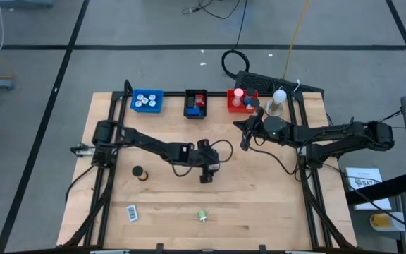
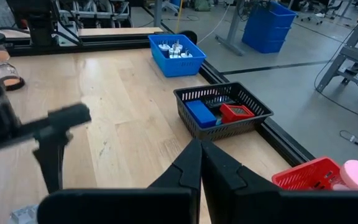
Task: Pick & Place Office items
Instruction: Put the purple charger adapter into the blue bin, then put the white digital clock into the black bin
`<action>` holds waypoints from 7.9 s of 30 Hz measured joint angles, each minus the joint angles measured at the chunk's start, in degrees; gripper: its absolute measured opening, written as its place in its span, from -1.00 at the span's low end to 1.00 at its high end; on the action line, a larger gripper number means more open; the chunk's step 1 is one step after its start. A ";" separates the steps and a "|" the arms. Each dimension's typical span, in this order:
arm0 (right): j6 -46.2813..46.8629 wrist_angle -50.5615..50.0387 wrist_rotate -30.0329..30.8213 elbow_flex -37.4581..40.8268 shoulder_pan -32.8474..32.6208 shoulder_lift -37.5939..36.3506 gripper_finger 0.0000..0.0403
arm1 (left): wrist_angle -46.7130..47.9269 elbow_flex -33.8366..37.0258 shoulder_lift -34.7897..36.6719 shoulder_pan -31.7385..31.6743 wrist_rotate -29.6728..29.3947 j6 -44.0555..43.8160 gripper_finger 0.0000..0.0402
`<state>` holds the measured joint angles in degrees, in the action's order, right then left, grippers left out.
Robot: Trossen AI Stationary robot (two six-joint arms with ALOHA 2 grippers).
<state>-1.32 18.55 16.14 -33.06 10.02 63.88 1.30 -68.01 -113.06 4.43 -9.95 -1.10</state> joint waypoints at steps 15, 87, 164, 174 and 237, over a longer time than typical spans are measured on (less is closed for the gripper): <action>0.00 -0.02 0.00 0.02 0.02 0.00 -1.00 | 0.48 -0.66 -2.16 -0.02 -0.57 -0.57 -0.24; -0.26 0.04 0.00 0.00 0.00 0.00 -1.00 | 18.81 19.13 26.49 -55.13 -6.62 -12.68 -0.31; -0.39 0.07 0.00 -0.02 0.00 0.00 -1.00 | 21.00 24.02 45.44 -45.47 0.74 -1.63 -0.47; 0.56 0.33 0.00 -0.02 0.00 0.00 -1.00 | 21.31 28.82 55.17 -28.77 2.47 4.91 -0.92; 4.72 30.71 -13.05 10.78 -12.13 13.81 -1.00 | 63.22 -0.10 12.65 54.44 5.38 -52.75 0.06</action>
<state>3.40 49.25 3.09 -22.28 -2.11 77.69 64.53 -68.10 -100.41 58.87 -4.57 -53.85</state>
